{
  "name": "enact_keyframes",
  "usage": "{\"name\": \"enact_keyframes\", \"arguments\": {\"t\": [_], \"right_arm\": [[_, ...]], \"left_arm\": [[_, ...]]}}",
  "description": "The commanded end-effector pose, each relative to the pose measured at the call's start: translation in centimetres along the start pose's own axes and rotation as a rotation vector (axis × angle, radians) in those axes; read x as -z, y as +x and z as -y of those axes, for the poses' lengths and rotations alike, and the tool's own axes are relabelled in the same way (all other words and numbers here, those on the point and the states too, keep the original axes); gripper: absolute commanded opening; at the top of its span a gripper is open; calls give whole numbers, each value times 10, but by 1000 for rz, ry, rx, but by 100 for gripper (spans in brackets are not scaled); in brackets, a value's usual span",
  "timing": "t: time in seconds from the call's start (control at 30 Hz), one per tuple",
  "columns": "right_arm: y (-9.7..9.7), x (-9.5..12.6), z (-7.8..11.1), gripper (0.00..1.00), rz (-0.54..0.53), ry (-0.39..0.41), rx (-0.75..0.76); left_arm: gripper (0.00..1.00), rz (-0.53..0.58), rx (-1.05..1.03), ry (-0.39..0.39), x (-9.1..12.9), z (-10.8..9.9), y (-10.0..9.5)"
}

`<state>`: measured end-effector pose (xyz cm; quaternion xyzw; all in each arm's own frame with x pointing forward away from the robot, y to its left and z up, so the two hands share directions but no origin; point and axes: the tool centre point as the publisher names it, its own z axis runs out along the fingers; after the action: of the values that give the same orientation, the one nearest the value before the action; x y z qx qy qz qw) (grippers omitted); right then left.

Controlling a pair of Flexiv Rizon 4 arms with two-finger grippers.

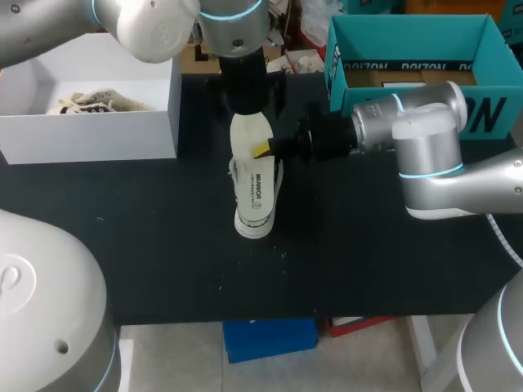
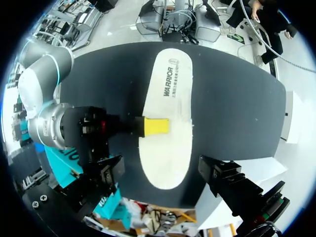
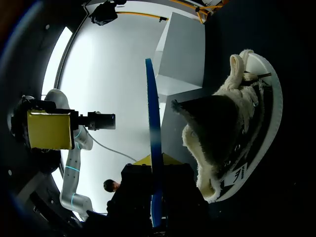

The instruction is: Take the shoe out of the shoebox, open the shoe tongue, remove and reinsert the insole, then place the shoe into the shoebox

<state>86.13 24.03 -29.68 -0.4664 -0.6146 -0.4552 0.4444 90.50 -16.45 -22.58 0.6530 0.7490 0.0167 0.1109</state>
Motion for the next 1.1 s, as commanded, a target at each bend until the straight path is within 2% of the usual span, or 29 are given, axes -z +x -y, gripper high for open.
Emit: {"name": "enact_keyframes", "arguments": {"t": [0.03, 0.33, 0.73, 0.83, 0.9, 0.97, 1.0, 1.1], "right_arm": [[0, 0, 0, 0, 1, 2, -1], [0, 0, 0, 0, 1, 2, -1], [0, 0, 0, 0, 1, 2, -1], [0, 0, 0, 0, 1, 2, -1], [0, 0, 0, 0, 1, 2, -1], [0, 0, 0, 0, 1, 2, -1], [0, 0, 0, 0, 1, 2, -1], [0, 0, 0, 0, 1, 2, -1]], "left_arm": [[100, 8, 0, -22, 9, 20, 9], [100, 6, -22, -36, 17, 59, 17], [100, 31, -47, -61, 29, 92, 24], [100, 44, -52, -39, 28, 96, 24], [100, 111, -56, 2, 27, 98, 27], [100, 230, -58, 62, 28, 98, 33], [100, 266, -55, 56, 28, 98, 36], [100, 396, -53, 112, 29, 96, 42]]}}
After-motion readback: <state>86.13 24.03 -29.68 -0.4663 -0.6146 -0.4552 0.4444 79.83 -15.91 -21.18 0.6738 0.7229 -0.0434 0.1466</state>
